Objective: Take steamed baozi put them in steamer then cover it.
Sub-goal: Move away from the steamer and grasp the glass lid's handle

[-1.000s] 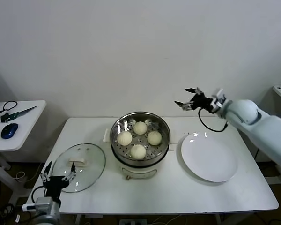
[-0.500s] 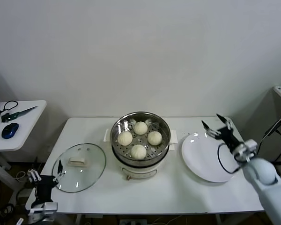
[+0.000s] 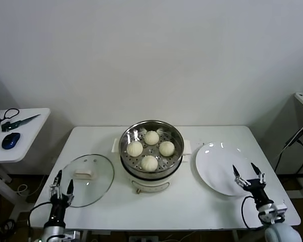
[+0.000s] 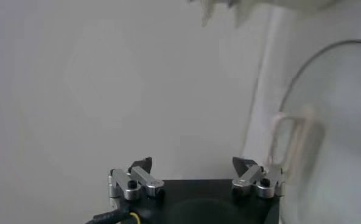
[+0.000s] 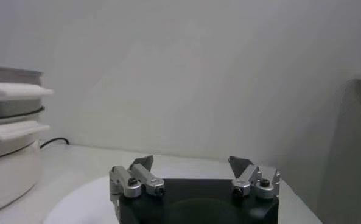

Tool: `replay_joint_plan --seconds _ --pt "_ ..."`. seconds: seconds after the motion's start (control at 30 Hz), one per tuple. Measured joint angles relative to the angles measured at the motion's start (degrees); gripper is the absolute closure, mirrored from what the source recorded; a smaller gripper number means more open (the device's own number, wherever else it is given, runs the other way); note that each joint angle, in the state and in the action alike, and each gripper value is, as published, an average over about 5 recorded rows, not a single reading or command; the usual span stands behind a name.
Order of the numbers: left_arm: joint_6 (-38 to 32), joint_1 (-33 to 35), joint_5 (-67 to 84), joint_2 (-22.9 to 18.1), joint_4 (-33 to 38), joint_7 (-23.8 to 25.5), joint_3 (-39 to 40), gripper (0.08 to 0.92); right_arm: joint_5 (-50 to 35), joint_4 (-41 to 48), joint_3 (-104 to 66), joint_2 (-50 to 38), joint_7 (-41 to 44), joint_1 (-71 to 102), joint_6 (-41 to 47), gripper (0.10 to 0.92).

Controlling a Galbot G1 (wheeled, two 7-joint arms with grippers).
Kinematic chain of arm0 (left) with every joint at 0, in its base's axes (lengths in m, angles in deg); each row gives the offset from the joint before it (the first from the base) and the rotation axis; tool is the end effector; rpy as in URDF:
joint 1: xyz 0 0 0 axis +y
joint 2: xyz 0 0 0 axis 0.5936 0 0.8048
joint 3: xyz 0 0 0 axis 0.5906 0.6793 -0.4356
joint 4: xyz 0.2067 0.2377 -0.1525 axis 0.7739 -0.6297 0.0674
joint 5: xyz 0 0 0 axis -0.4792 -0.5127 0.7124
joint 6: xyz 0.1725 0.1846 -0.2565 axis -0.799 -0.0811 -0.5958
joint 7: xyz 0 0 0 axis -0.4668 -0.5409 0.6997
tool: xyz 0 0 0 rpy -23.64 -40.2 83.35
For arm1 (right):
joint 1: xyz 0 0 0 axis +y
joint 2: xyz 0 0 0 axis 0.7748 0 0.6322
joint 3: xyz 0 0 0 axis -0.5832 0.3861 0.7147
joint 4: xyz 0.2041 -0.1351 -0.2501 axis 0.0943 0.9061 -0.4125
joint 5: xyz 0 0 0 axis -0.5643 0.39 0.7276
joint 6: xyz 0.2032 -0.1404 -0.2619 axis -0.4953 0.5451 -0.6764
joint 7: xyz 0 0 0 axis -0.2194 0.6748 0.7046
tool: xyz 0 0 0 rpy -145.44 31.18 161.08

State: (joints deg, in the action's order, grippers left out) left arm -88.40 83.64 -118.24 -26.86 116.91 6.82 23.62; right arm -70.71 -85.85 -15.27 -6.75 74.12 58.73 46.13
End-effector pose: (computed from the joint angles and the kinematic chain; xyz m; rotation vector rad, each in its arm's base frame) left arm 0.1662 0.1271 -0.4202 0.2058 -2.2820 -2.0834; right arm 0.2296 -0.2133 -0.4218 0.1098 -3.0588 0.0958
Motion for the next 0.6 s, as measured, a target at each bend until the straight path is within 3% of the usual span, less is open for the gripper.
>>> replay_joint_plan --seconds 0.6 --pt "-0.53 -8.37 -11.28 1.37 -11.22 -1.42 3.65 0.177 2.81 -3.05 -3.41 6.56 -0.12 7.35 -2.71 0.203"
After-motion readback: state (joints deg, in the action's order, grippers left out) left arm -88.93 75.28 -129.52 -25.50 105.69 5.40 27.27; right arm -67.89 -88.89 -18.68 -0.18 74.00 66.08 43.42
